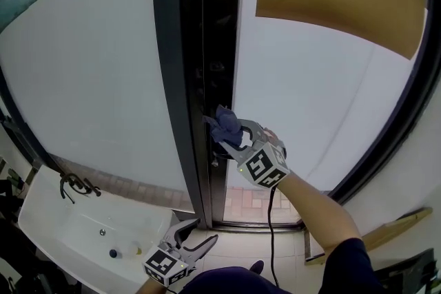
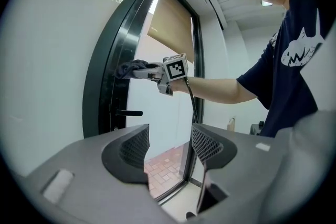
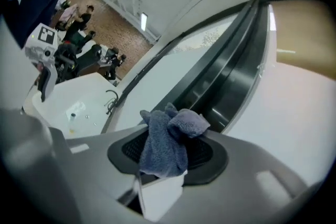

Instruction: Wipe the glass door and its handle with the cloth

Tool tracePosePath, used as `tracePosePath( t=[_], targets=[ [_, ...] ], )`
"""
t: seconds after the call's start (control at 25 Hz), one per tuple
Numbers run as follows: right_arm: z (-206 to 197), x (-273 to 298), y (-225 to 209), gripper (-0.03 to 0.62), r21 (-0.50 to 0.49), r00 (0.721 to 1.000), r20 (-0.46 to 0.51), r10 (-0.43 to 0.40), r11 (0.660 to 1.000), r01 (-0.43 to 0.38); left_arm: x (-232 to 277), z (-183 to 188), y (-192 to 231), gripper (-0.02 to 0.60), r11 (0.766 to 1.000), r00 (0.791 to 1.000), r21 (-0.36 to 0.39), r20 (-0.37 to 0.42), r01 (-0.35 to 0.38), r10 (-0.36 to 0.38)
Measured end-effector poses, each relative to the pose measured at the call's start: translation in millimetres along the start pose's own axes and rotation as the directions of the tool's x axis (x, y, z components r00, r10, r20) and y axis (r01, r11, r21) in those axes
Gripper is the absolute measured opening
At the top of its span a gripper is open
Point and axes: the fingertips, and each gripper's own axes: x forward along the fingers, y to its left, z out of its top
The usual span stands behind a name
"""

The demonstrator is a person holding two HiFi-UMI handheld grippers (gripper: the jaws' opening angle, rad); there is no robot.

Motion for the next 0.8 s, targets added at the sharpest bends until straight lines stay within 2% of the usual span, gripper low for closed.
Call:
tracePosePath(
  t=[0.08, 0.16, 0.24, 0.36, 0.52, 0.8],
  targets=[
    [-5, 19, -6, 0.17, -0.157, 0.999, -0.048, -0.02, 0.988, 0.012, 1, 0, 2, 0.25, 1.0, 1.0, -0.005, 0.001, -0.013, 0.013],
    [-13, 36, -10, 0.17, -0.324, 0.994, -0.097, -0.044, 0.946, 0.01, 1, 0, 2, 0.25, 1.0, 1.0, -0.013, -0.005, -0.023, 0.023],
    [-21, 51, -12, 0.169, -0.436, 0.989, -0.136, -0.06, 0.9, -0.006, 2, -4, 4, 0.25, 0.999, 0.999, -0.022, -0.011, -0.031, 0.031],
    [-26, 64, -13, 0.169, -0.499, 0.985, -0.159, -0.064, 0.867, -0.024, 4, -7, 8, 0.25, 0.998, 0.999, -0.031, -0.011, -0.046, 0.045],
    [-32, 73, -7, 0.169, -0.613, 0.978, -0.194, -0.081, 0.788, -0.056, 5, -8, 12, 0.25, 0.997, 0.998, -0.036, -0.006, -0.062, 0.062],
    [-46, 59, -15, 0.163, -0.62, 0.97, -0.218, -0.106, 0.782, -0.055, 13, -9, 9, 0.25, 0.998, 0.999, -0.043, -0.004, -0.048, 0.048]
  ],
)
